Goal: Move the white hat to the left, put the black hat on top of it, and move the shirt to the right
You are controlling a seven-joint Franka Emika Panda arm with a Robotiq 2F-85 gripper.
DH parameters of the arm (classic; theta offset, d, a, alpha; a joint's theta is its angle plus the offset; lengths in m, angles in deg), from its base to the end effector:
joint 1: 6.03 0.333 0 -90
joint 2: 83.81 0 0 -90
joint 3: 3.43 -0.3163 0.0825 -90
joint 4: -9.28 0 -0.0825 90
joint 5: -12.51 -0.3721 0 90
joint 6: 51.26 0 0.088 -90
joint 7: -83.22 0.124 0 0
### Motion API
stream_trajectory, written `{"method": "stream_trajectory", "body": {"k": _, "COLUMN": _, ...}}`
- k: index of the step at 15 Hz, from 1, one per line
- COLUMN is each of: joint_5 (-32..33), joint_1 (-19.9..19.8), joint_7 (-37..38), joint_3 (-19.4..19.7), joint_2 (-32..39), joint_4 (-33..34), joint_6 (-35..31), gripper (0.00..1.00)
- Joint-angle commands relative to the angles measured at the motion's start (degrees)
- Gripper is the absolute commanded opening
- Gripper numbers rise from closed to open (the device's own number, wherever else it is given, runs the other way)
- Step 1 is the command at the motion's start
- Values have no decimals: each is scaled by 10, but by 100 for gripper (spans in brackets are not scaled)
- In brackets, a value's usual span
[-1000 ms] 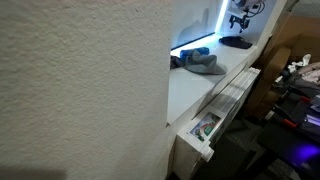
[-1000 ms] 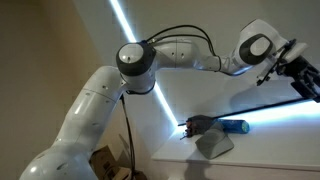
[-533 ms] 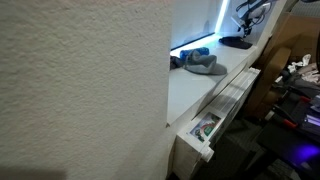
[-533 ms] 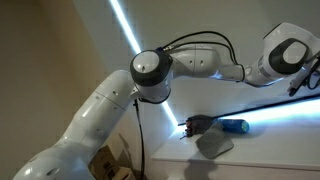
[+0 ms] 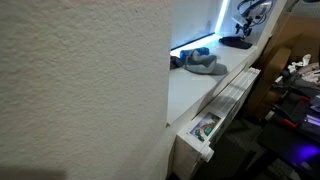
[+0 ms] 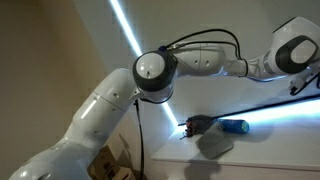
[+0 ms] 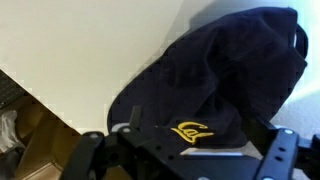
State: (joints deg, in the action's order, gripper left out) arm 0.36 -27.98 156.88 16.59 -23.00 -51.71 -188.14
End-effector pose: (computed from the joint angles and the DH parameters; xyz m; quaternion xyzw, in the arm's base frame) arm 0.6591 -0.4493 0.2184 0.5604 -0.8114 0.1659 0.0085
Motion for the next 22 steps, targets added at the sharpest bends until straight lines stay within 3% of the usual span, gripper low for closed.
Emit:
{"method": "stream_trajectory", "body": {"k": 1, "joint_5": -3, "joint_1": -12, "joint_7": -12, "joint_3": -7, "joint_2": 1, "joint_4": 9, "joint_6": 9, "gripper": 100}}
{"method": "stream_trajectory", "body": {"k": 4, "joint_5": -5, "joint_1": -22, "joint_7": -20, "joint_3": -14, "joint_2": 3, "joint_4": 20, "joint_6": 18, "gripper": 100}}
{"method": "stream_trajectory", "body": {"k": 5, "joint_5": -4, "joint_1": -11, "joint_7": -5, "joint_3": -8, "joint_2": -3, "joint_4": 1, "joint_6": -11, "gripper": 100}}
{"method": "stream_trajectory", "body": {"k": 7, "joint_5": -18, "joint_1": -62, "joint_7": -92, "joint_3": -73, "joint_2": 11, "joint_4": 59, "joint_6": 87, "gripper": 100}}
{"method": "stream_trajectory", "body": {"k": 8, "joint_5": -25, "joint_1": -68, "joint_7": -94, "joint_3": -70, "joint_2": 35, "joint_4": 98, "joint_6": 134, "gripper": 100}}
{"method": "stream_trajectory", "body": {"k": 9, "joint_5": -9, "joint_1": -35, "joint_7": -58, "joint_3": -45, "joint_2": 6, "joint_4": 34, "joint_6": 70, "gripper": 100}}
{"method": "stream_trajectory", "body": {"k": 11, "joint_5": -14, "joint_1": -51, "joint_7": -74, "joint_3": -56, "joint_2": 16, "joint_4": 60, "joint_6": 111, "gripper": 100}}
{"method": "stream_trajectory", "body": {"k": 14, "joint_5": -15, "joint_1": -59, "joint_7": -78, "joint_3": -60, "joint_2": 25, "joint_4": 75, "joint_6": 116, "gripper": 100}}
{"method": "stream_trajectory", "body": {"k": 17, "joint_5": -8, "joint_1": -11, "joint_7": 40, "joint_3": -20, "joint_2": 8, "joint_4": 1, "joint_6": -24, "gripper": 100}}
{"method": "stream_trajectory", "body": {"k": 18, "joint_5": -13, "joint_1": -43, "joint_7": -11, "joint_3": -44, "joint_2": 26, "joint_4": 54, "joint_6": 29, "gripper": 100}}
{"method": "stream_trajectory", "body": {"k": 22, "joint_5": -12, "joint_1": -37, "joint_7": -2, "joint_3": -40, "joint_2": 28, "joint_4": 49, "joint_6": 19, "gripper": 100}}
